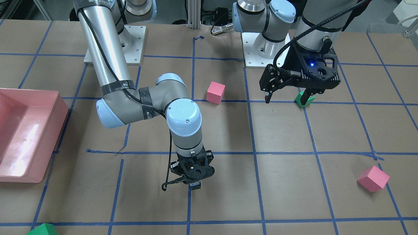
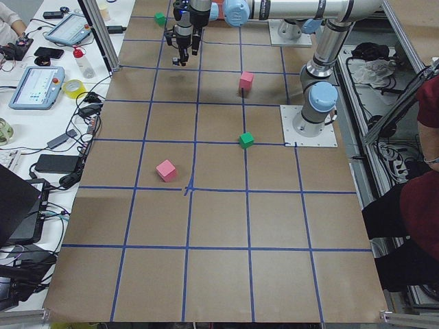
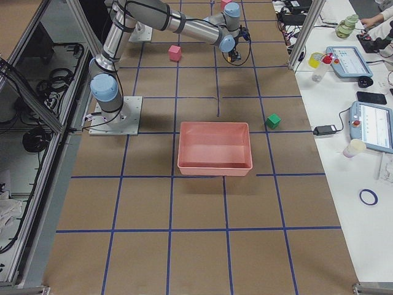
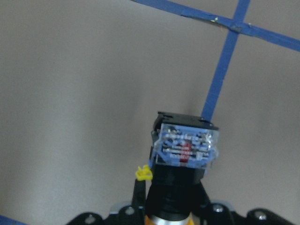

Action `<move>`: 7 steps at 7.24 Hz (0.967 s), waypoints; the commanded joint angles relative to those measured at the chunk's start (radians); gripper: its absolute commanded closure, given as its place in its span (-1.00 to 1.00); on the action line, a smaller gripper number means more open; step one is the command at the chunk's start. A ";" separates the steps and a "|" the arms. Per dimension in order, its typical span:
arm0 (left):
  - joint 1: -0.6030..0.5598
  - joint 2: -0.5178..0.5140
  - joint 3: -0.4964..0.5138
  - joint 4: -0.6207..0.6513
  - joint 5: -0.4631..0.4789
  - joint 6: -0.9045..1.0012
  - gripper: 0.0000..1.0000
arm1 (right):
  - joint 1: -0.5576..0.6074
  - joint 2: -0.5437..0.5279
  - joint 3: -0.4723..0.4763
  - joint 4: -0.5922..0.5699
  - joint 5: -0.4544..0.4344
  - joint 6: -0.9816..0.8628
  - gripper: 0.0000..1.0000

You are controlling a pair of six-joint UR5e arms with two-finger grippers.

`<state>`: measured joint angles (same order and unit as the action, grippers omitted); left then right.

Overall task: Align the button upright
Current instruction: 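Carry the button with the right gripper to the table center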

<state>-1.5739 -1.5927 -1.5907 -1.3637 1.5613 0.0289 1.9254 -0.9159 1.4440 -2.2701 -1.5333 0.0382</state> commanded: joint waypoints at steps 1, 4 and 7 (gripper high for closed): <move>0.000 0.000 0.000 0.000 -0.001 0.000 -1.00 | 0.009 0.017 0.004 -0.026 0.027 0.008 1.00; 0.000 0.000 0.000 0.000 -0.001 0.000 -1.00 | 0.009 0.037 0.053 -0.028 0.015 0.037 0.57; 0.000 0.000 0.000 0.000 -0.001 0.000 -1.00 | 0.007 -0.009 0.041 -0.014 0.018 0.023 -1.00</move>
<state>-1.5739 -1.5922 -1.5907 -1.3637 1.5601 0.0291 1.9341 -0.9002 1.4913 -2.2934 -1.5173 0.0646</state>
